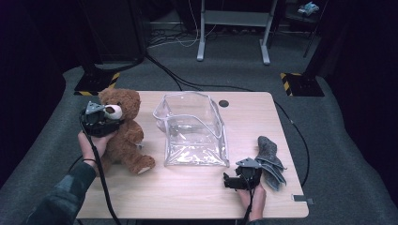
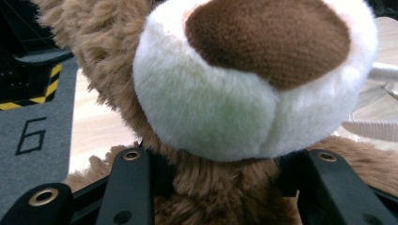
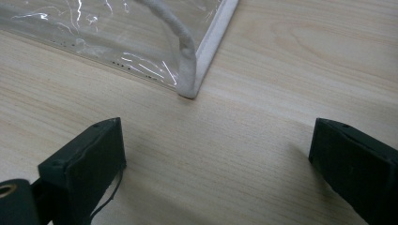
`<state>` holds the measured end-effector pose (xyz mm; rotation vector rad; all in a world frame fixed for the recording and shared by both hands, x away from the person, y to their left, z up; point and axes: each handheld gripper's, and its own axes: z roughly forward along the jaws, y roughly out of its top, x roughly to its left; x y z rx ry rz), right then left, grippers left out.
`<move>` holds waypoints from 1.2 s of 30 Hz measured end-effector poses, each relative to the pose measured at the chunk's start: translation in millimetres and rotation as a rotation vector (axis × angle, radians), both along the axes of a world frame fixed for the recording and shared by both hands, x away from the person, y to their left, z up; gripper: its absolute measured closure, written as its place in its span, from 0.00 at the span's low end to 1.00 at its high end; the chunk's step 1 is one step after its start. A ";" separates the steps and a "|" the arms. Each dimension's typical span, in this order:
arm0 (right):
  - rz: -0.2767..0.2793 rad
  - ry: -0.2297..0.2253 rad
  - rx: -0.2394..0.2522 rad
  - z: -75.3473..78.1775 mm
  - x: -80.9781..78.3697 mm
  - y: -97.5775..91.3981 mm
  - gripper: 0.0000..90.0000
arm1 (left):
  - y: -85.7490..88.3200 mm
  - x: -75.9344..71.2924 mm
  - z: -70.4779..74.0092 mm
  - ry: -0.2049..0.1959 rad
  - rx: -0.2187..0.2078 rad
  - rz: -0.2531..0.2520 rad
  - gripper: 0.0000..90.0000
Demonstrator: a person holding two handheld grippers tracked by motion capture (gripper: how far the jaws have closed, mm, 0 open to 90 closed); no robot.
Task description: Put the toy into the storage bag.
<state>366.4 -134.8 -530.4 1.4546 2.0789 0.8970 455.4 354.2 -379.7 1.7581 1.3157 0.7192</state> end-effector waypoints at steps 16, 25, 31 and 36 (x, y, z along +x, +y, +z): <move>-0.001 0.000 0.000 0.0 0.0 0.0 0.04 | -0.4 17.3 36.1 -0.056 0.014 0.016 0.60; 0.000 0.000 0.000 0.0 0.0 0.0 0.04 | -1.9 24.0 60.6 -0.090 0.018 0.026 0.60; -0.001 0.000 0.000 0.0 0.0 0.0 0.04 | -3.9 30.1 79.2 -0.118 0.023 0.033 0.60; -0.001 -0.001 0.000 0.0 0.0 0.0 0.04 | -6.8 34.9 94.3 -0.141 0.020 0.037 0.59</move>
